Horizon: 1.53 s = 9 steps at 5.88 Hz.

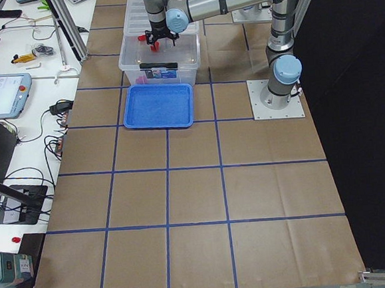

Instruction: Place red block in blue tray from box

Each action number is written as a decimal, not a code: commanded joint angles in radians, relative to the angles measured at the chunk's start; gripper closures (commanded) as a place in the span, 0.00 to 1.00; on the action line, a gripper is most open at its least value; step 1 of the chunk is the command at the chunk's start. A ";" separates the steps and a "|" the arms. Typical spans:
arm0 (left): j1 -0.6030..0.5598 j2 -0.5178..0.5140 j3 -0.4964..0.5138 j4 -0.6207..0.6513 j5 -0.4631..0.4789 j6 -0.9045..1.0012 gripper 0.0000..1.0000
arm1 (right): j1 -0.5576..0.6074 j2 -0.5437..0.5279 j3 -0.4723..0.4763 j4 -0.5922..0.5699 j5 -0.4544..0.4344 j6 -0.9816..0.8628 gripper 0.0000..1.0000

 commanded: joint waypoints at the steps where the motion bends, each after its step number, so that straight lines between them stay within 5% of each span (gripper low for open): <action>1: -0.004 -0.036 -0.126 0.206 -0.004 -0.005 0.03 | 0.029 -0.034 -0.079 0.050 0.030 0.057 0.00; 4: -0.039 -0.143 -0.139 0.363 0.000 -0.003 0.03 | 0.280 -0.057 -0.219 0.272 0.065 0.456 0.00; 6: -0.050 -0.185 -0.139 0.392 0.008 0.003 0.03 | 0.412 -0.057 -0.233 0.317 0.153 0.654 0.00; 9: -0.045 -0.208 -0.142 0.394 0.006 -0.005 0.03 | 0.436 -0.060 -0.233 0.378 0.184 0.726 0.00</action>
